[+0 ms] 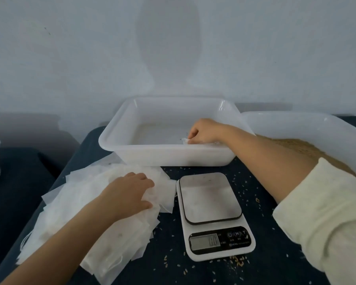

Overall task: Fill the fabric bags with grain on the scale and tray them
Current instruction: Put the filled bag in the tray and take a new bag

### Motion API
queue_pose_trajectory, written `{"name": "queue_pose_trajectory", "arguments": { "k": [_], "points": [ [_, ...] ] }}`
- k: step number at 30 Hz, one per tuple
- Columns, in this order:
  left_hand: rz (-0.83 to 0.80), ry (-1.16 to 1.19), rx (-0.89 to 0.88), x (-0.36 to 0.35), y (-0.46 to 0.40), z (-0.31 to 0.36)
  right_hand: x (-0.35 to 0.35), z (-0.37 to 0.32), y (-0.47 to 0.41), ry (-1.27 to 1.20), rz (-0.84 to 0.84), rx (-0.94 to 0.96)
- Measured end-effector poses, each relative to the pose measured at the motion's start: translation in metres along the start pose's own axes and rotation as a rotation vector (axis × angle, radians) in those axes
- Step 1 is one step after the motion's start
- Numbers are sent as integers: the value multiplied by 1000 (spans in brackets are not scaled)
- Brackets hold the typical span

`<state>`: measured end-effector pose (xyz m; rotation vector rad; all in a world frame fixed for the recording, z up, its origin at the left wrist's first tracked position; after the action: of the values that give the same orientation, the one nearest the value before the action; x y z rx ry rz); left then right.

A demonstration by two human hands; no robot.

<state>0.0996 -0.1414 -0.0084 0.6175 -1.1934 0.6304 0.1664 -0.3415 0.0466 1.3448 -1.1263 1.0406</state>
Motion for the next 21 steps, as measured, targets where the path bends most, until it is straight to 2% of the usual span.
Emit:
{"name": "queue_pose_trajectory", "arguments": {
  "k": [2,5,10,15,18,21],
  "points": [
    [23,-34,-8,-3,-4,0,-2,-2,4,17,-70,12],
    [42,-50,-22,-4,-13,7,2,-1,8,71,-54,-6],
    [-74,-126,-139,-31,-15,40,5,8,13,148,-7,-71],
    [2,-194,-191,-27,-9,49,5,13,18,145,0,-102],
    [45,-204,-230,-23,-6,49,21,9,22,13,99,-97],
    [111,-87,-218,-12,-3,48,45,-11,31,-56,269,-24]
  ]
}}
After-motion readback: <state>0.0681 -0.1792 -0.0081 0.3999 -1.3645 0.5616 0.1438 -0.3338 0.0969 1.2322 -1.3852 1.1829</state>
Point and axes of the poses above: each hand's wrist, its own y-axis away from the middle knuckle, its own x-axis out of the back of the hand, z = x × y, the point moved 10 cm from there along -y, towards the middle knuckle, and after that the axes turned 14 degrees about y, right-handed, at the moved point
